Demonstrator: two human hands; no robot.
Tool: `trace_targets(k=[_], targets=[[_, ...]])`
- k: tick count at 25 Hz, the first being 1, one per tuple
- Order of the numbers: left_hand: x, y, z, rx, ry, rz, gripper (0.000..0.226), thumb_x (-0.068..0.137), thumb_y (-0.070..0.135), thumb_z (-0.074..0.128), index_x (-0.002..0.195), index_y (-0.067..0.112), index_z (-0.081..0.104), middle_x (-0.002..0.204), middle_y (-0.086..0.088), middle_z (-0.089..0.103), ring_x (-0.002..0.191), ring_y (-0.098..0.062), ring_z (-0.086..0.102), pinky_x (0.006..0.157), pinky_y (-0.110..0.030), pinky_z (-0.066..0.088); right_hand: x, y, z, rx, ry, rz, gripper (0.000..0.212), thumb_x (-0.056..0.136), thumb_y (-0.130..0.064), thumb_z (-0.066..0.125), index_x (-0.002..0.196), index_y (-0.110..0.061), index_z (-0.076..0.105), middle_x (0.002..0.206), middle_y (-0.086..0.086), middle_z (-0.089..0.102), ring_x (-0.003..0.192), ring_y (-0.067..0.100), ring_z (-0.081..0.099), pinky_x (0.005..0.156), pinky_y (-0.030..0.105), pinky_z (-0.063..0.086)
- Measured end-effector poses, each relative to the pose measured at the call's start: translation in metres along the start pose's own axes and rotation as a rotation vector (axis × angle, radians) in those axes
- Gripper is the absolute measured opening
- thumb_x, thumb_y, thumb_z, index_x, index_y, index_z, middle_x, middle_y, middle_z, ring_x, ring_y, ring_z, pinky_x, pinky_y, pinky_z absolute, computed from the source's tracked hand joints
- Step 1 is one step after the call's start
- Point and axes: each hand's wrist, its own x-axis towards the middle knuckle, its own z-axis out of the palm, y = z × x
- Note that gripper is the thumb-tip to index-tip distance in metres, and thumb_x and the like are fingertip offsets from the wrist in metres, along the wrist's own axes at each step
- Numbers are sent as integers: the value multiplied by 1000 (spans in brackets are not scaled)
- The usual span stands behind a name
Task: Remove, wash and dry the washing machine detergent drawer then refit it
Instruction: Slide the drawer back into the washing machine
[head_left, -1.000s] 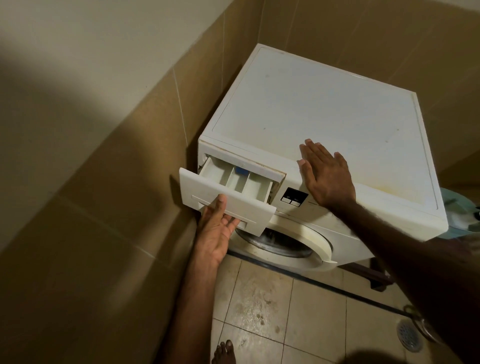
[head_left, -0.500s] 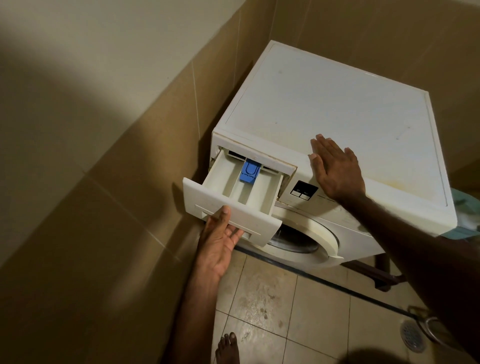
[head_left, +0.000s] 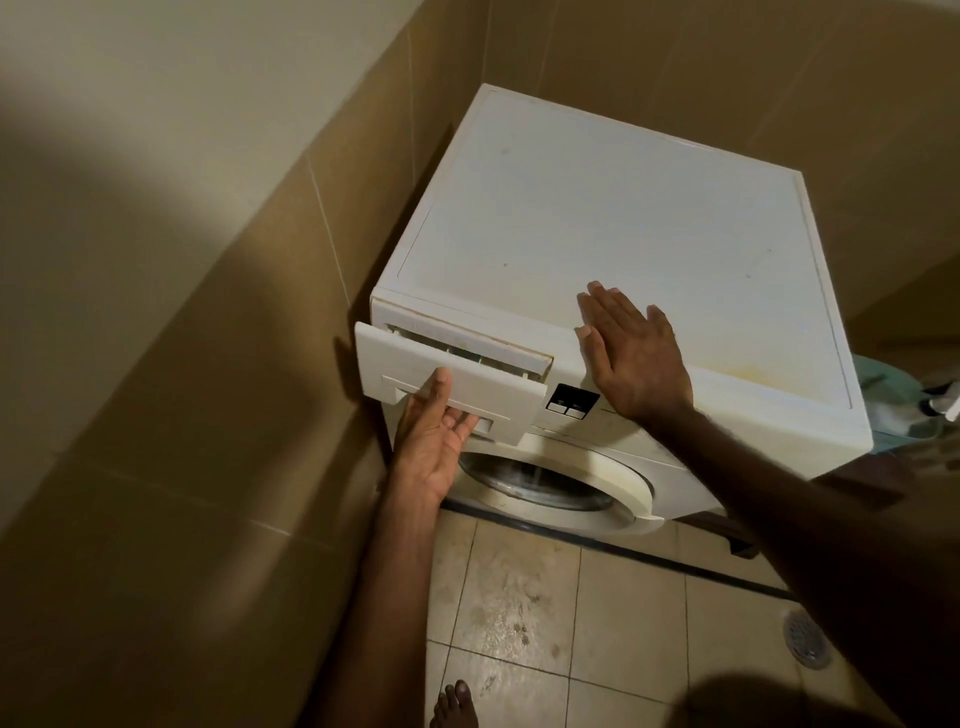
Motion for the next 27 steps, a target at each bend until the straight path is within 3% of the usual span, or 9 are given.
trace_targets(k=[4, 7, 14, 16, 19, 21, 23, 25, 27], targets=[[33, 2, 18, 46, 23, -4, 46, 96, 20, 67, 139, 11, 53, 136, -16, 65, 128, -32, 61, 105, -49, 52, 0, 0, 0, -15, -12, 9, 58, 111, -45, 19, 160, -22, 38, 169, -2, 31, 157, 19, 26, 124, 55, 25], [37, -1, 21, 95, 47, -11, 33, 97, 20, 66, 128, 14, 58, 136, -13, 65, 127, -31, 61, 110, -51, 46, 0, 1, -2, -15, -31, 16, 58, 111, -45, 18, 161, -22, 35, 170, -3, 28, 158, 18, 24, 125, 54, 22], [26, 12, 22, 280, 139, -19, 26, 94, 22, 71, 118, 14, 66, 116, -3, 68, 114, -29, 60, 107, -46, 50, -2, -5, -6, -13, -139, 29, 61, 110, -45, 11, 165, -23, 23, 173, -3, 15, 160, 17, 13, 128, 55, 14], [20, 15, 22, 396, 190, -4, 30, 94, 20, 72, 121, 10, 68, 119, -9, 70, 113, -31, 65, 101, -42, 54, 0, -10, -9, -13, -205, 62, 65, 107, -47, 3, 167, -22, 15, 174, -3, 7, 161, 18, 6, 128, 55, 12], [5, 17, 27, 626, 402, 156, 22, 91, 16, 76, 110, 5, 75, 112, -19, 75, 111, -35, 70, 97, -45, 58, 7, -22, -29, -60, -327, 65, 82, 96, -46, -14, 166, -14, 13, 175, 6, 7, 161, 25, 12, 121, 57, 28], [-15, 20, 39, 774, 474, 310, 16, 90, 17, 76, 102, 7, 76, 101, -10, 77, 100, -27, 72, 85, -33, 61, 5, -33, -44, -86, -388, 56, 86, 93, -46, -17, 166, -10, 10, 175, 9, 6, 160, 27, 14, 115, 54, 35], [-34, 24, 53, 1004, 433, 406, 18, 91, 16, 73, 105, 5, 76, 99, -6, 76, 95, -22, 71, 72, -18, 52, -6, -44, -55, -79, -410, 85, 69, 106, -43, 0, 166, -9, 6, 175, 8, 4, 161, 26, 9, 120, 55, 29], [-51, 24, 70, 1212, 336, 434, 20, 94, 13, 67, 111, 10, 76, 105, -4, 76, 97, -20, 70, 77, -22, 54, -22, -49, -67, -87, -385, 98, 62, 112, -39, 14, 166, -11, 2, 175, 7, 1, 161, 25, 3, 125, 56, 21], [-66, 20, 88, 1362, 236, 484, 23, 95, 14, 64, 116, 15, 74, 111, 0, 75, 102, -17, 69, 87, -32, 58, -34, -47, -79, -91, -379, 110, 61, 113, -39, 15, 166, -13, 0, 175, 5, -2, 162, 22, -1, 127, 55, 17]])
